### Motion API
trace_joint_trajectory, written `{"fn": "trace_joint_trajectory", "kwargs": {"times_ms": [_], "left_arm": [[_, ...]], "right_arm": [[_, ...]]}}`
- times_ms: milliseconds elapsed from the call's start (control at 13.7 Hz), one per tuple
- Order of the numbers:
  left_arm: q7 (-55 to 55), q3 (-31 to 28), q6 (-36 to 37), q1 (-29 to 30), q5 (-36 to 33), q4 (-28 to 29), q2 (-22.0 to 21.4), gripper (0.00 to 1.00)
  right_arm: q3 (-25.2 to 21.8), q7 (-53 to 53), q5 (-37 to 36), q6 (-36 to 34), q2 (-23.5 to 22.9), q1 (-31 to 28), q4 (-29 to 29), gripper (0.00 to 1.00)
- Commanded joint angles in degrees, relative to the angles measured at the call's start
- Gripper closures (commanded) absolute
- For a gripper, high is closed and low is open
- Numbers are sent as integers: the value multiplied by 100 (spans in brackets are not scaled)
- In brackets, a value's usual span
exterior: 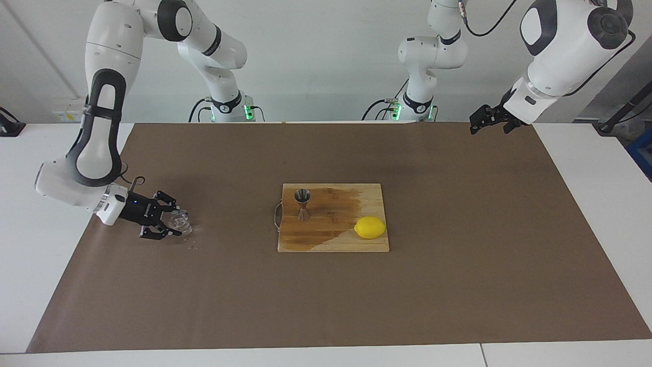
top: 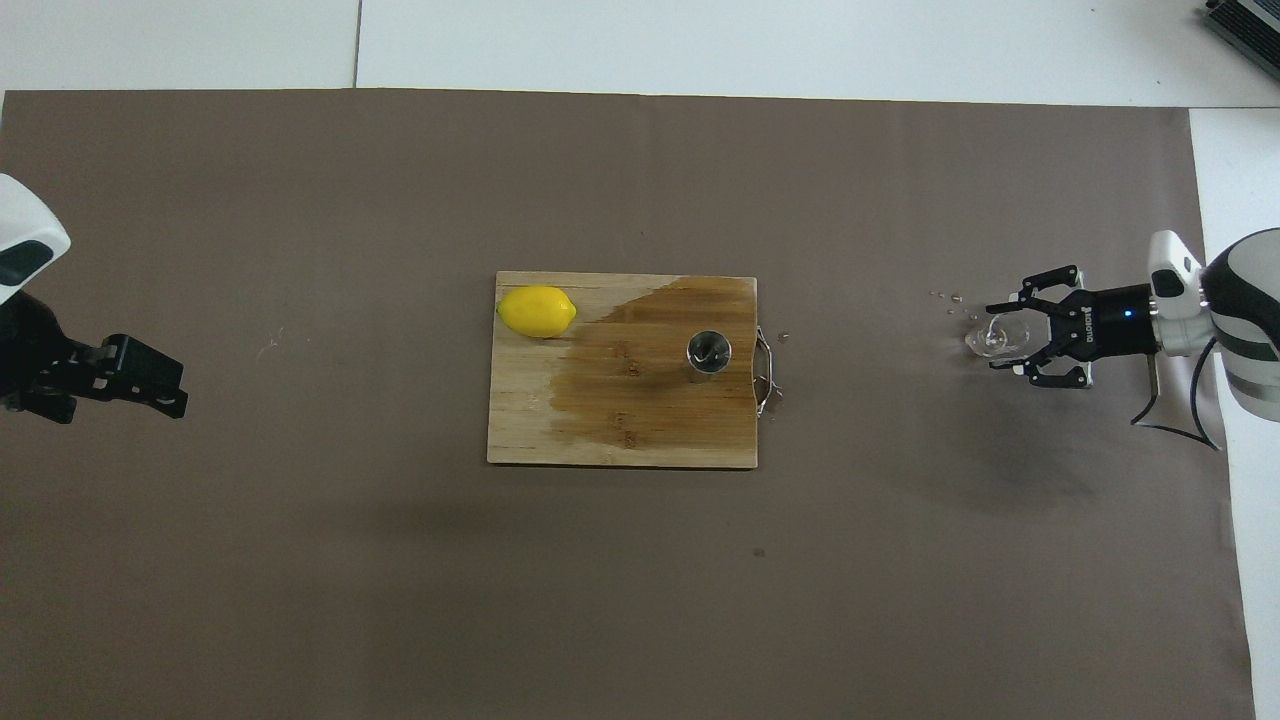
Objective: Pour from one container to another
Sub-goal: 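Open the right gripper and release the clear glass on the table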
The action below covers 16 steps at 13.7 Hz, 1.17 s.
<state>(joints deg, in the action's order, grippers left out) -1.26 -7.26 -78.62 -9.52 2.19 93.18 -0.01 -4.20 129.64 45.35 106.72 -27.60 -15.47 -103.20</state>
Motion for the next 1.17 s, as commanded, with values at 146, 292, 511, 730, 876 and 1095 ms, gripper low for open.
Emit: {"fn": "trace_joint_trajectory", "kwargs": {"times_ms": [146, 292, 511, 730, 876, 1095], "left_arm": [[-76, -47, 13, -76, -79, 174, -175, 0], [-76, -47, 13, -76, -79, 174, -175, 0], [-76, -47, 13, -76, -79, 183, -184, 0], [-76, -47, 13, -76, -79, 174, -175, 0], [-76, -47, 13, -76, -70, 183, -175, 0], [-76, -47, 13, -76, -70, 174, -175, 0]], "right_arm": [[43, -849, 299, -414, 430, 18, -95, 0], [51, -1753, 238, -459, 885, 201, -69, 0], [51, -3518, 88, -494, 1362, 404, -8, 0], [51, -5232, -341, -372, 1451, 606, 422, 0], [60, -6463, -1017, -39, 1459, 738, 678, 0], [60, -8456, -2000, 375, 1705, 984, 696, 0]]}}
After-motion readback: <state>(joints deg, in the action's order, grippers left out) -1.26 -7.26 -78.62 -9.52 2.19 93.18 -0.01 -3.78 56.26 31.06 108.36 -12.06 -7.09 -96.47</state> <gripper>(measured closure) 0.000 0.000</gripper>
